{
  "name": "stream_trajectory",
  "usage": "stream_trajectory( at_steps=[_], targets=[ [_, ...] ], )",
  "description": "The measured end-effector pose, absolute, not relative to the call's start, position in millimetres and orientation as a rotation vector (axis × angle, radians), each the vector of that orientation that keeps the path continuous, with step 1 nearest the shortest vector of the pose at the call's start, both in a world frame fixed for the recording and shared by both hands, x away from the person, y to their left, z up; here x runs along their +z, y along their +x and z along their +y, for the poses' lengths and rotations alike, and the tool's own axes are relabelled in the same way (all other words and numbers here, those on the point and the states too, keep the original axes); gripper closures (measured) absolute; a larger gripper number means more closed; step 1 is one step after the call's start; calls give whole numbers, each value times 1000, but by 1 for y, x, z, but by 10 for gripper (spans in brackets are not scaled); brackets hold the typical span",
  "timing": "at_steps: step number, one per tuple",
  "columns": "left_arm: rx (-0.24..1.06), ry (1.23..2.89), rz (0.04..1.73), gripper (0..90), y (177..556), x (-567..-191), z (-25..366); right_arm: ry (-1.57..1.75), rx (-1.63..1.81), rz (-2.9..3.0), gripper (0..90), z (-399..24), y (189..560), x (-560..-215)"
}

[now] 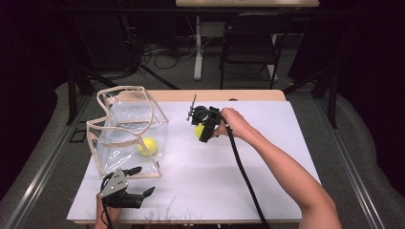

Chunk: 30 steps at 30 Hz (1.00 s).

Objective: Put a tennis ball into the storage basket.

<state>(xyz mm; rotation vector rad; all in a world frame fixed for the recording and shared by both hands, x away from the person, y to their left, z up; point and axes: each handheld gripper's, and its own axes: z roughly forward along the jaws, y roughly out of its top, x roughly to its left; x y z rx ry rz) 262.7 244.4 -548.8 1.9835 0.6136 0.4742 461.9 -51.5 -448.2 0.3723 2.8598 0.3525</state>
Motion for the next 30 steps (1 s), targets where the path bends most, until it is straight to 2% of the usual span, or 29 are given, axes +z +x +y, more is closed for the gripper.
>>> stream_trajectory(
  at_steps=[30],
  targets=[
    [476, 1983, 617, 158, 263, -549, 245, 338, 416, 2837, 258, -32, 464, -435]
  ],
)
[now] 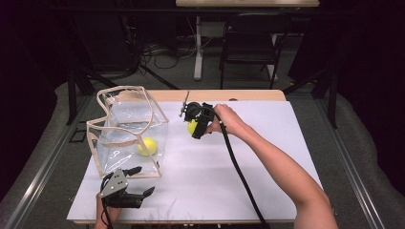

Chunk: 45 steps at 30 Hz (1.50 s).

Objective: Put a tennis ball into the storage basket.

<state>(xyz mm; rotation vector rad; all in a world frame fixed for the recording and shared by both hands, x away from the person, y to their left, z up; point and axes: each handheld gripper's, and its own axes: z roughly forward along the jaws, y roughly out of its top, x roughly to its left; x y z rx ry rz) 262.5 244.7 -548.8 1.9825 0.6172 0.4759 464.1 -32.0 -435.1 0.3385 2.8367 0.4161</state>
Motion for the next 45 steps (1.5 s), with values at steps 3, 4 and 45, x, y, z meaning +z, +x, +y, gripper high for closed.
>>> stream_trajectory(
  at_steps=[3, 4, 45],
  targets=[
    [476, 1982, 614, 158, 263, -549, 245, 336, 413, 2834, 258, -30, 465, -433],
    [476, 1982, 614, 158, 263, -549, 244, 343, 417, 2833, 259, -29, 464, -433],
    [475, 1983, 610, 158, 262, -549, 244, 328, 497, 2808, 260, -9, 474, -403]
  ],
)
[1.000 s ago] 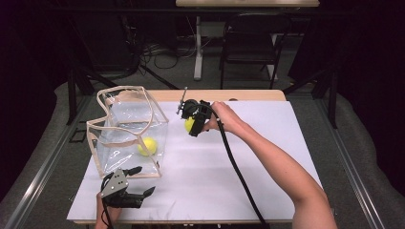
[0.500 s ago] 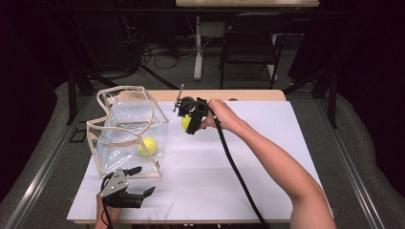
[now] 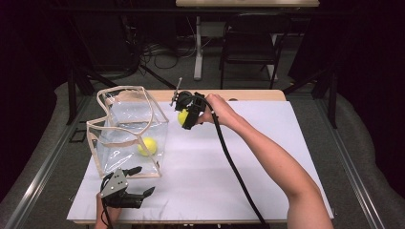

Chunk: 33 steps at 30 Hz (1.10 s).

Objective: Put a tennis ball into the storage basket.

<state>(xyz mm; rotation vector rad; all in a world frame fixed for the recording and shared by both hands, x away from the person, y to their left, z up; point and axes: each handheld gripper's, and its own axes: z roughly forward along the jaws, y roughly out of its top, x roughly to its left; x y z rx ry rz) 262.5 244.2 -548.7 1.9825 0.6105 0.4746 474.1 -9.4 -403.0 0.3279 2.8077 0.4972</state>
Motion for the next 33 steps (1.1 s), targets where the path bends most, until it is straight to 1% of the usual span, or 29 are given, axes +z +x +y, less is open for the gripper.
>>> stream_trajectory(
  at_steps=[33],
  targets=[
    [480, 1979, 610, 158, 262, -549, 245, 307, 550, 2771, 260, 3, 479, -374]
  ],
)
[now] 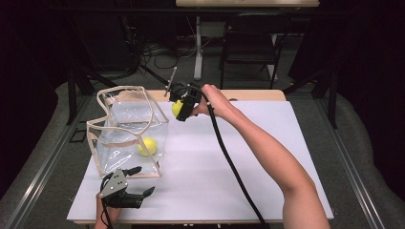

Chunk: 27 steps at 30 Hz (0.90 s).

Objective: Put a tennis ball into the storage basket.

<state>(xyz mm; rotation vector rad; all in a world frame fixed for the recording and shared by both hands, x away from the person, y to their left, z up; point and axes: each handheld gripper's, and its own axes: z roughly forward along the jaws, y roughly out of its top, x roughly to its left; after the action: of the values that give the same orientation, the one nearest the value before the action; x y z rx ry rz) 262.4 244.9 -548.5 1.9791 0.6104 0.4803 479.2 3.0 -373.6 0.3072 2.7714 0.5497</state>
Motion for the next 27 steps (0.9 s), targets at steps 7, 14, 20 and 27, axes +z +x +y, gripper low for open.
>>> stream_trajectory(
  at_steps=[7, 14, 20, 27],
  targets=[
    [480, 1977, 613, 158, 262, -549, 245, 306, 558, 2760, 260, 6, 481, -366],
    [479, 1972, 610, 158, 262, -549, 244, 294, 561, 2754, 260, 9, 482, -360],
    [478, 1973, 611, 158, 263, -549, 244, 291, 568, 2751, 260, 11, 483, -356],
    [477, 1972, 613, 158, 263, -549, 244, 287, 570, 2742, 260, 13, 484, -351]
  ],
)
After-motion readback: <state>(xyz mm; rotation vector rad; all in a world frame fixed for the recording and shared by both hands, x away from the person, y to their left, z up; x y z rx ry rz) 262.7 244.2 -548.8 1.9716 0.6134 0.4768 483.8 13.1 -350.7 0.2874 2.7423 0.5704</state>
